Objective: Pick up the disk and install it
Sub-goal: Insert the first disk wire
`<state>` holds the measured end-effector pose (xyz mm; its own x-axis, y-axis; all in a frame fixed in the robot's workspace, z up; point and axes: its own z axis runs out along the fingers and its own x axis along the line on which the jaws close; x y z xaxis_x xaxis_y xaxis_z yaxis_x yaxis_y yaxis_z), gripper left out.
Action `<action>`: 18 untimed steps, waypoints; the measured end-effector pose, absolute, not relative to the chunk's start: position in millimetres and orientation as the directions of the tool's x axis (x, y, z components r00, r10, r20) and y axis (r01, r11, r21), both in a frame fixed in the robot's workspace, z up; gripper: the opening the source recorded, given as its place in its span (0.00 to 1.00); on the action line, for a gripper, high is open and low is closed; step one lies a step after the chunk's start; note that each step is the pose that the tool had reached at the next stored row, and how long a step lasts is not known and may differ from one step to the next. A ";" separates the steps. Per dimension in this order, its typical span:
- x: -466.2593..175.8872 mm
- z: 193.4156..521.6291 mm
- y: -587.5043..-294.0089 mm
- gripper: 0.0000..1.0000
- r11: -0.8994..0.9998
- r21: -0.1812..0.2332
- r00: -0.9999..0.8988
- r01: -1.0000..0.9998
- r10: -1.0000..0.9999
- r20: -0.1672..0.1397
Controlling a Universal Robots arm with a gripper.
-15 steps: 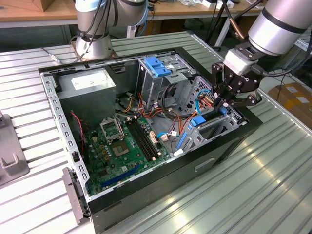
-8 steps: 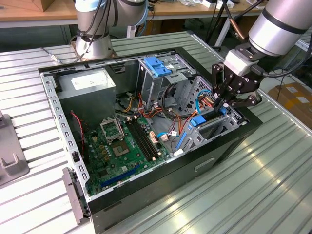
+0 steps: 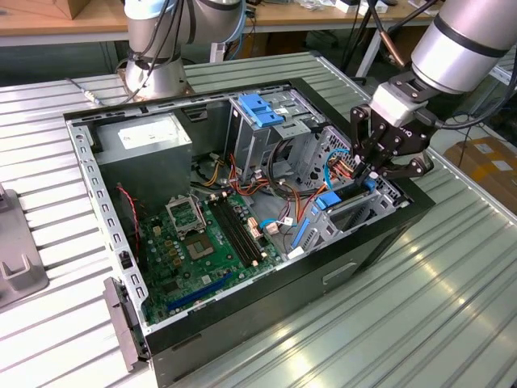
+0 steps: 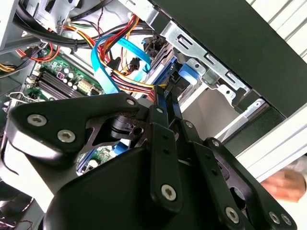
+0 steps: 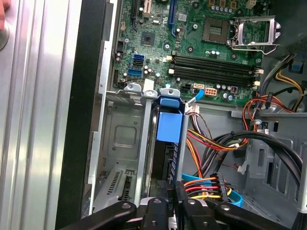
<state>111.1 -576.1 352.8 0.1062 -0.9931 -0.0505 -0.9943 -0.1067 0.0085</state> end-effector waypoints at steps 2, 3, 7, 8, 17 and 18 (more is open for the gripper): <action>110.8 352.7 -576.1 0.18 -0.107 0.008 0.106 -0.994 -0.993 -0.050; 110.5 352.6 -576.2 0.18 -0.107 0.008 0.106 -0.994 -0.993 -0.050; 108.7 352.4 -577.1 0.18 -0.107 0.008 0.106 -0.994 -0.993 -0.050; 108.6 352.0 -577.0 0.18 -0.107 0.009 0.106 -0.994 -0.993 -0.050; 108.1 349.1 -577.2 0.18 -0.059 0.009 0.058 -0.998 -0.997 -0.047; 108.0 348.7 -577.2 0.18 -0.059 0.009 0.058 -0.998 -0.997 -0.048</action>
